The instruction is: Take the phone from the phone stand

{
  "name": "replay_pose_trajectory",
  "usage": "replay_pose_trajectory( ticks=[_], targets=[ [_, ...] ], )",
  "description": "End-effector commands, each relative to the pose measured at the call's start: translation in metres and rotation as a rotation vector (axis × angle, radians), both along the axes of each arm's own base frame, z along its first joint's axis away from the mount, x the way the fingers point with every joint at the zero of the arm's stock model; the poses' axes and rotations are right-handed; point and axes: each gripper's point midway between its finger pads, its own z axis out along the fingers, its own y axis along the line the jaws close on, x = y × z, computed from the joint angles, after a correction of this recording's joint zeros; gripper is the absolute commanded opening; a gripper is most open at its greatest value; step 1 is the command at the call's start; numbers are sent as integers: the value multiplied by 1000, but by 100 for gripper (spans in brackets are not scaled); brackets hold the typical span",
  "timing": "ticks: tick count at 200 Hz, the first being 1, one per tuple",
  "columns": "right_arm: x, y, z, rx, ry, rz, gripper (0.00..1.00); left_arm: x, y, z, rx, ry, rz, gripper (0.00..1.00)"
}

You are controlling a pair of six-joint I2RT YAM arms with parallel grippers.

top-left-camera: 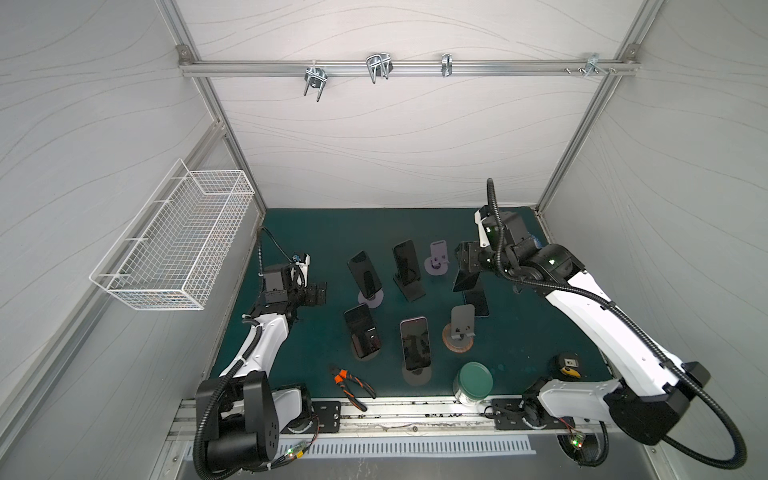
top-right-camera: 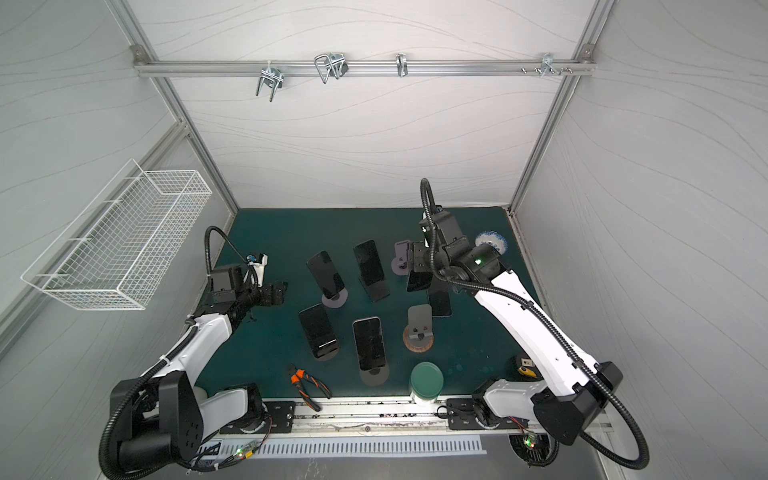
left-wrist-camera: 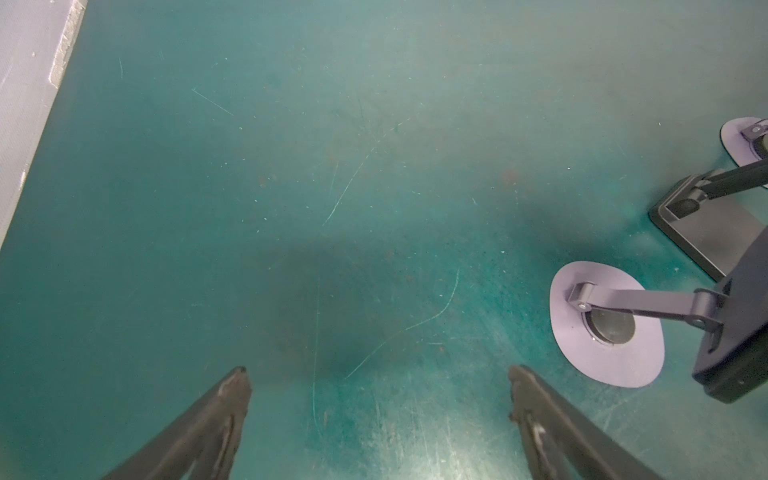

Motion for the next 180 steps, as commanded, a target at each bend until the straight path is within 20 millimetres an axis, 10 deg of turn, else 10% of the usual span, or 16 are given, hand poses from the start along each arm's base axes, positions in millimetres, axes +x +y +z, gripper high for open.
replay_pose_trajectory(
  ticks=[1, 85, 180],
  targets=[
    [16, 4, 11, 27, -36, 26, 56, 8, 2, 12, 11, -32, -6, 97],
    [58, 1, -48, -35, 88, 3, 56, 11, 3, 10, 6, -7, -5, 95],
    [63, 13, -120, -51, 241, 1, 56, 14, 9, 8, 14, 4, 33, 100]
  ],
)
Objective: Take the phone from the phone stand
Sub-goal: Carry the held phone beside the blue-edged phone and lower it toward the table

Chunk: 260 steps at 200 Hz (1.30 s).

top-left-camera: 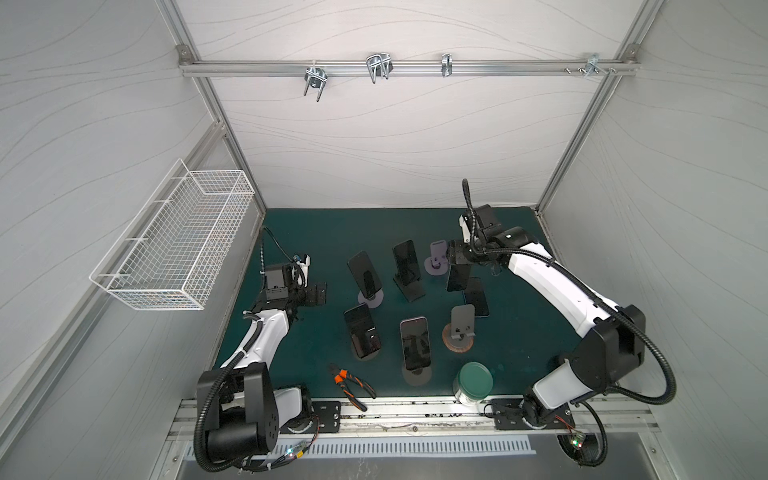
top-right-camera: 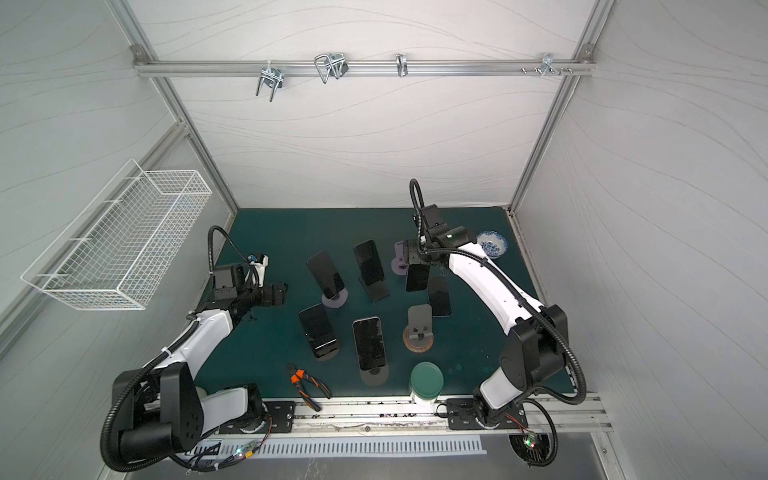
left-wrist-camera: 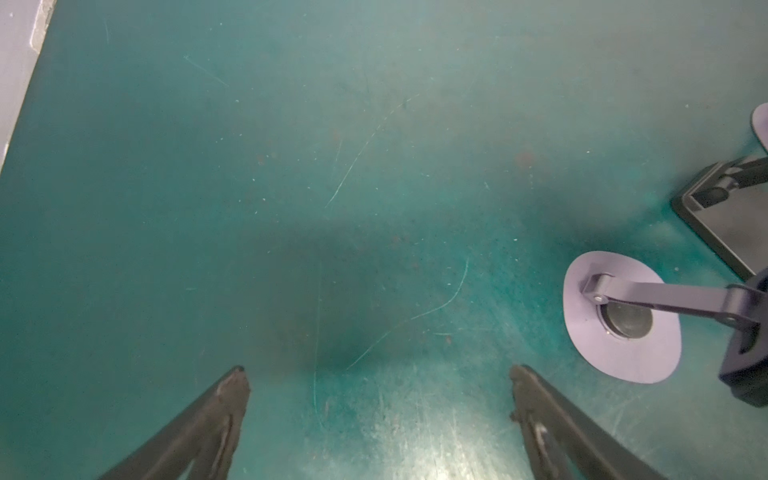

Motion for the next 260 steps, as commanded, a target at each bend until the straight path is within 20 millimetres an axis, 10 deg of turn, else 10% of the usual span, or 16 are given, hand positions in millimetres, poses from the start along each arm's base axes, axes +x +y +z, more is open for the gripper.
replay_pose_trajectory(
  ticks=[1, 260],
  targets=[
    [5, 7, -16, 25, 20, -2, 56, 14, 5, 19, 16, -52, 12, 100],
    [-39, 23, -122, -108, 237, 5, 59, 13, 3, 20, 13, -60, -3, 100]
  ],
)
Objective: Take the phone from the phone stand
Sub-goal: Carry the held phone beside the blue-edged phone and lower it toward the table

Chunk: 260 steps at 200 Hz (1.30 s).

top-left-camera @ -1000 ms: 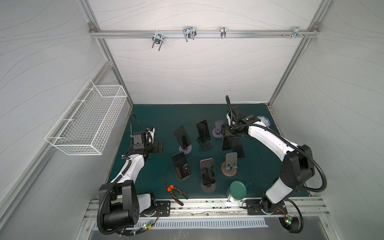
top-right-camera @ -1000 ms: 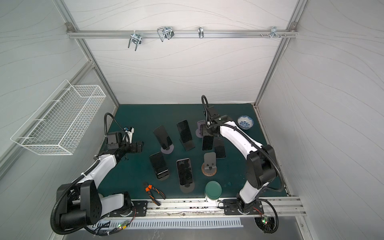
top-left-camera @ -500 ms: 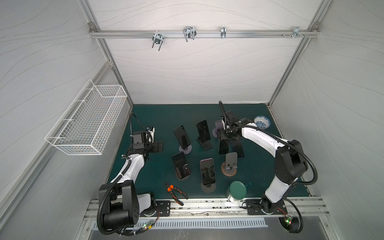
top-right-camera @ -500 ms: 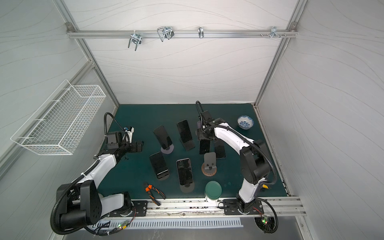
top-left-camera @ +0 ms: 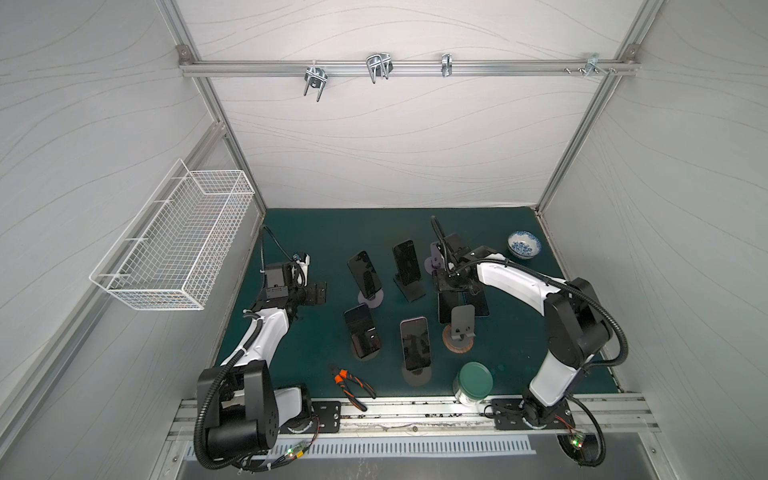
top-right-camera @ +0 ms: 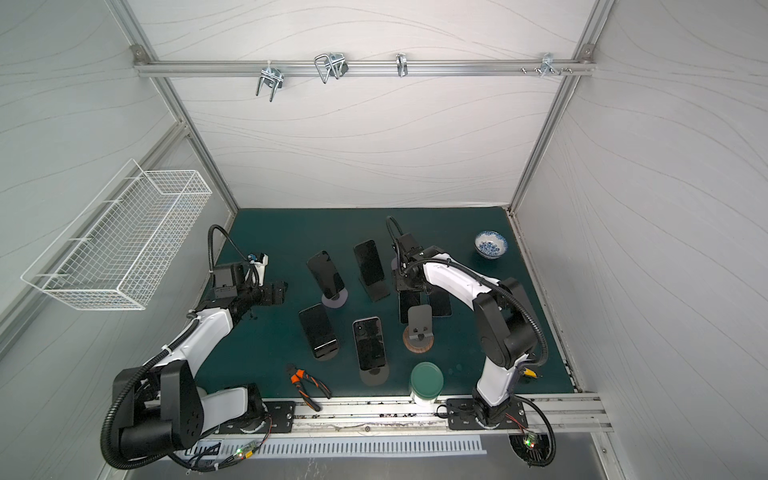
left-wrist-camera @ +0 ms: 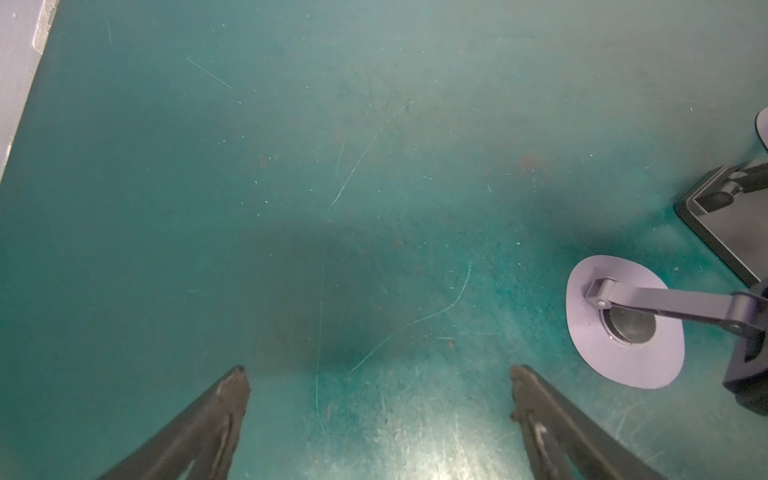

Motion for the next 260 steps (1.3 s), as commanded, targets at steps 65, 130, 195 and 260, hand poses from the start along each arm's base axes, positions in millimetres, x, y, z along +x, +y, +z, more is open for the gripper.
replay_pose_trajectory(
  ticks=[65, 130, 195, 260],
  targets=[
    [-21, -3, -17, -27, 57, -10, 59, 10, 2, 19, 13, -62, -4, 100],
    [-22, -6, -26, -50, 75, -22, 59, 10, 2, 20, 14, -67, -2, 100],
    [-23, -1, -46, -44, 116, -32, 58, 9, 2, 20, 14, -69, -2, 100],
    [-19, -2, -58, -67, 149, -26, 59, 10, 2, 20, 14, -67, -2, 100]
  ],
)
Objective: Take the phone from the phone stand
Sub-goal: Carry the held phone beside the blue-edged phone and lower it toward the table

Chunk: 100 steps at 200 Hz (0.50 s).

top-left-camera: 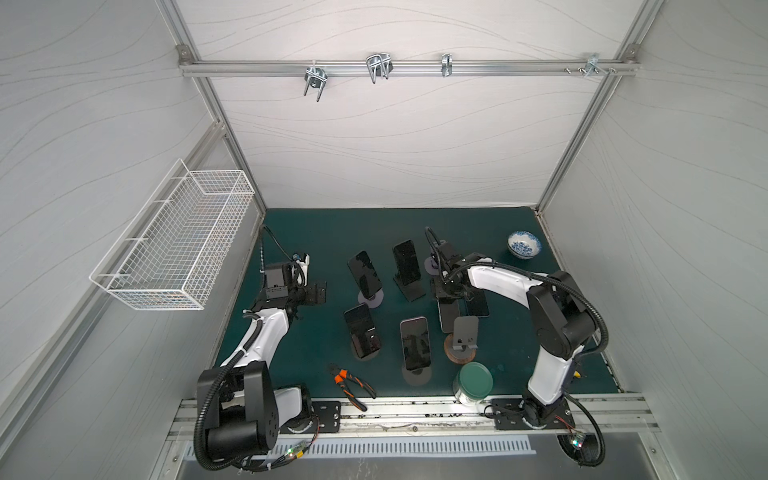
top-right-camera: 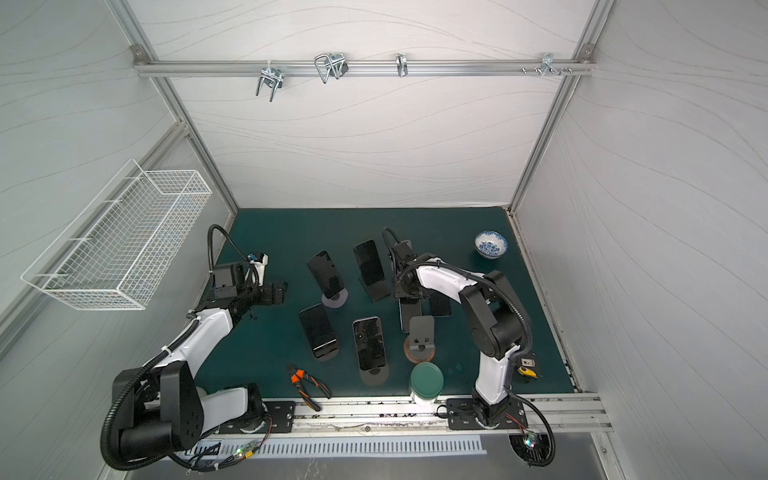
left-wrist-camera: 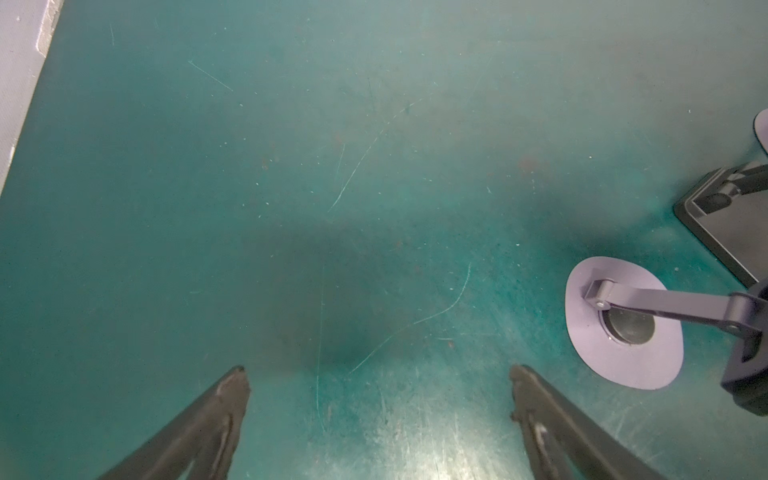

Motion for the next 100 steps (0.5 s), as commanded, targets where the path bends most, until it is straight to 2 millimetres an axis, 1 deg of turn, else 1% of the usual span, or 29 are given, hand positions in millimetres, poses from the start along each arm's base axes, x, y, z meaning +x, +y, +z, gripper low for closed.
replay_pose_trajectory(
  ticks=[1, 29, 74, 100],
  targets=[
    [-12, -3, -14, -22, 84, 0, 59, 10, 2, 18, 13, -60, -3, 100],
    [-11, -2, -18, -28, 92, -8, 59, 9, 2, 17, 13, -63, -4, 100],
    [-5, -8, -26, -39, 105, -29, 61, 9, 2, 18, 12, -63, -4, 100],
    [1, -6, -30, -26, 108, -27, 61, 10, 2, 18, 12, -61, -6, 100]
  ],
)
